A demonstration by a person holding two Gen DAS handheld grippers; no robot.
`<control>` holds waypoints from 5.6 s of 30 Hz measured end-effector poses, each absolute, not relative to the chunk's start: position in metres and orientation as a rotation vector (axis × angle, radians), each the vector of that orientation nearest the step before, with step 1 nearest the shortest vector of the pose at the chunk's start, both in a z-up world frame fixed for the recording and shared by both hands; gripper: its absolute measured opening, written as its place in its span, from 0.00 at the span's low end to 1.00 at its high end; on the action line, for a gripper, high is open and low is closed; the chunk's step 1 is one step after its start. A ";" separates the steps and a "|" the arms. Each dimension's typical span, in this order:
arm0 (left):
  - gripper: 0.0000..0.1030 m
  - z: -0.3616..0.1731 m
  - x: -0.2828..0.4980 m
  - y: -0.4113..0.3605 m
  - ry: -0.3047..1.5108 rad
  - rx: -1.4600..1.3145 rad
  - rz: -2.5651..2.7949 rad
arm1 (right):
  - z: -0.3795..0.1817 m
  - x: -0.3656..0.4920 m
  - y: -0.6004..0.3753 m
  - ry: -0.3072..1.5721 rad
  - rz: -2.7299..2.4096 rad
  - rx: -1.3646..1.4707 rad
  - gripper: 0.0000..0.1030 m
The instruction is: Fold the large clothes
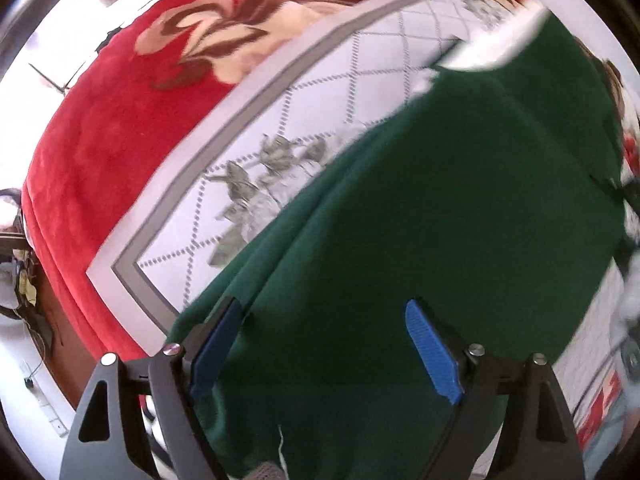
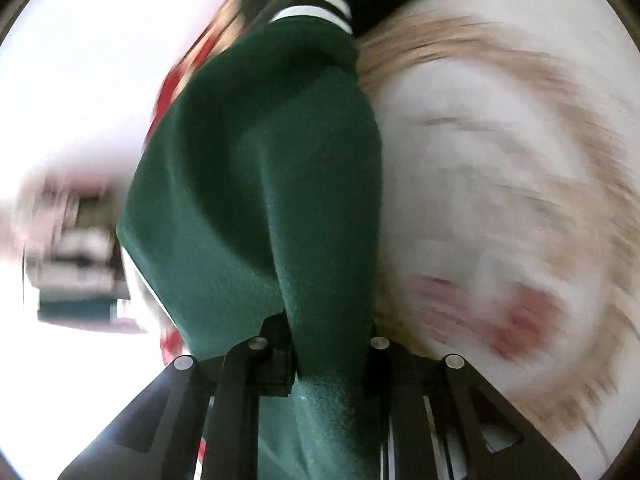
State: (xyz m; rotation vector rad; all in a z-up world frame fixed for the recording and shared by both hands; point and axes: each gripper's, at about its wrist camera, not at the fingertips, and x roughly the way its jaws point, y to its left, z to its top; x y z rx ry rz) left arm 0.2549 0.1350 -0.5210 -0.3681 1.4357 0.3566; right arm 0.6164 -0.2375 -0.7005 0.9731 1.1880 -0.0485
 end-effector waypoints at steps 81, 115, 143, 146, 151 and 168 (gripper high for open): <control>0.01 -0.527 0.283 0.145 1.248 -0.550 0.361 | -0.717 0.560 -0.174 1.748 0.185 0.413 0.47; 0.88 -0.547 0.224 0.189 1.374 -0.431 0.524 | -0.705 0.571 0.058 1.620 0.822 -0.302 0.19; 1.00 -0.583 0.323 0.125 1.415 -0.151 0.452 | -0.711 0.572 -0.192 1.562 0.080 0.467 0.35; 1.00 -0.586 0.327 0.135 1.415 -0.204 0.431 | -0.740 0.580 -0.193 1.534 0.036 0.463 0.25; 1.00 -0.568 0.333 0.131 1.417 -0.142 0.445 | -0.732 0.587 -0.191 1.559 0.035 0.462 0.30; 1.00 -0.548 0.364 -0.091 1.404 -0.027 0.126 | -0.704 0.555 -0.439 1.337 -0.375 0.607 0.34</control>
